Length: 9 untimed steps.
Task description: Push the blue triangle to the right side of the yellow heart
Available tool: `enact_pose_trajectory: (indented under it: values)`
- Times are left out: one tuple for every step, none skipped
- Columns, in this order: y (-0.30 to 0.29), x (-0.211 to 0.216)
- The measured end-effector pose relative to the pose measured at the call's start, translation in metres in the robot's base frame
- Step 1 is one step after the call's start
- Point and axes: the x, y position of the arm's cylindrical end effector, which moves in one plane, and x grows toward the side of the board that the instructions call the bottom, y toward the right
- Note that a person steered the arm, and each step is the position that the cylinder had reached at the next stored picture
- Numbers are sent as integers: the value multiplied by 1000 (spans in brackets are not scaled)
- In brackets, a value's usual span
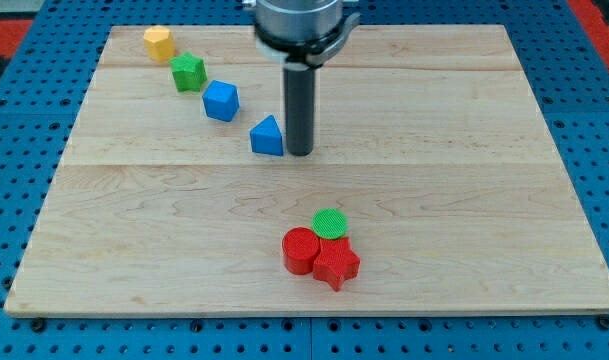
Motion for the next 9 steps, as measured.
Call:
enact_pose_trajectory:
  values:
    - [-43,20]
    - [-52,3]
    - [-46,-32]
    - [-30,-44]
    - [-19,-23]
    - [-13,-32]
    - [-13,-60]
    - [2,-82]
    - [23,-99]
